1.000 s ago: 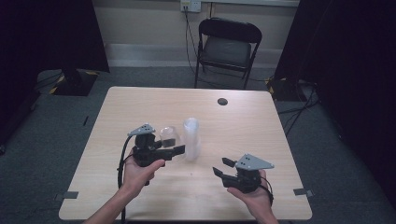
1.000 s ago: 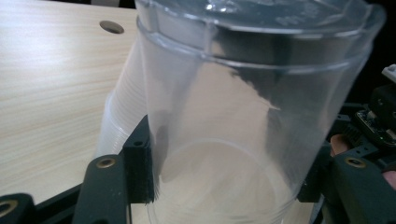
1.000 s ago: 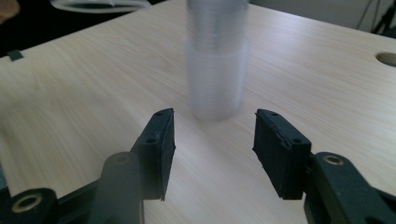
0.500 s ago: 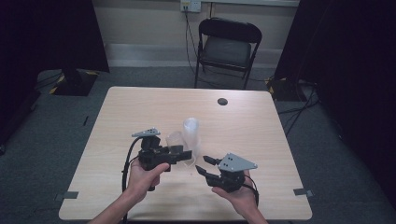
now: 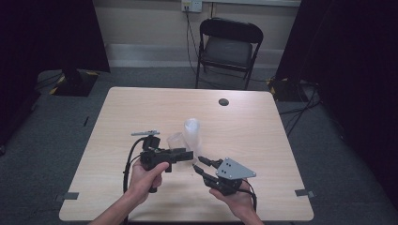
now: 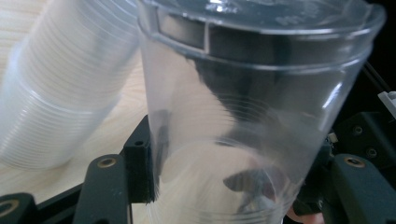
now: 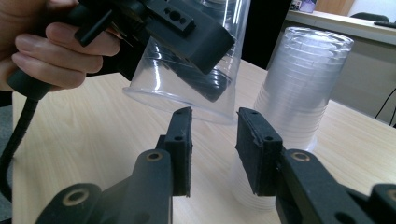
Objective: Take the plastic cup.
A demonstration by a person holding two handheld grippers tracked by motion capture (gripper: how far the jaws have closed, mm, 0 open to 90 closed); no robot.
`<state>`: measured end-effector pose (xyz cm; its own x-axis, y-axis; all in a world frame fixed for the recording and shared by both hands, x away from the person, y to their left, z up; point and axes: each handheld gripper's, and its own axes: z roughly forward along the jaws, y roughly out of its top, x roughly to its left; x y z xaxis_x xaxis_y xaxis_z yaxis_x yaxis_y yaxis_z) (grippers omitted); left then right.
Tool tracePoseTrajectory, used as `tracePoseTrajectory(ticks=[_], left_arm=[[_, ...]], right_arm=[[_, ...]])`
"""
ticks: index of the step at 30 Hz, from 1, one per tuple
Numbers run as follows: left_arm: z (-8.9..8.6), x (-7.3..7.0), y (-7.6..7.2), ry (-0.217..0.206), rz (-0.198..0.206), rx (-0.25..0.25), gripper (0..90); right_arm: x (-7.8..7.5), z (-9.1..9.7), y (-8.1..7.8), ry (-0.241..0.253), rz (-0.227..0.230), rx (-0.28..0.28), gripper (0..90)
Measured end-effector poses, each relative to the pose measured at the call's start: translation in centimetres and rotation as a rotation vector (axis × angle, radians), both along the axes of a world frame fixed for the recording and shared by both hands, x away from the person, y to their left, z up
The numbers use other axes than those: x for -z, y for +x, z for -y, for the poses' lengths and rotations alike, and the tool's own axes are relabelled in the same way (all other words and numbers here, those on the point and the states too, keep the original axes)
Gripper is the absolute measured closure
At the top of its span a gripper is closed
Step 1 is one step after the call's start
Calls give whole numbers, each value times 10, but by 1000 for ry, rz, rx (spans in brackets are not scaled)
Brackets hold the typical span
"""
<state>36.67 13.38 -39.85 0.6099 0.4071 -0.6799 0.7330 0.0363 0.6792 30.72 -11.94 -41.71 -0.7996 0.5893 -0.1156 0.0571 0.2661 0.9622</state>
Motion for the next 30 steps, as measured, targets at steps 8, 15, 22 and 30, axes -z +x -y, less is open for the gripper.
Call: tracePoseTrajectory(ticks=[8, 15, 22, 30], left_arm=[[7, 5, -1, -58, -44, 41, 401], [18, 5, -9, -106, -74, 93, 401], [26, 2, -18, -148, -76, 110, 391], [31, 7, -19, -146, -95, 130, 374]], right_arm=[[3, 0, -1, 4, 47, 30, 696], [4, 0, -3, 42, 96, 49, 739], [0, 0, -8, 73, 149, 53, 751], [2, -5, -10, 79, 185, 82, 761]])
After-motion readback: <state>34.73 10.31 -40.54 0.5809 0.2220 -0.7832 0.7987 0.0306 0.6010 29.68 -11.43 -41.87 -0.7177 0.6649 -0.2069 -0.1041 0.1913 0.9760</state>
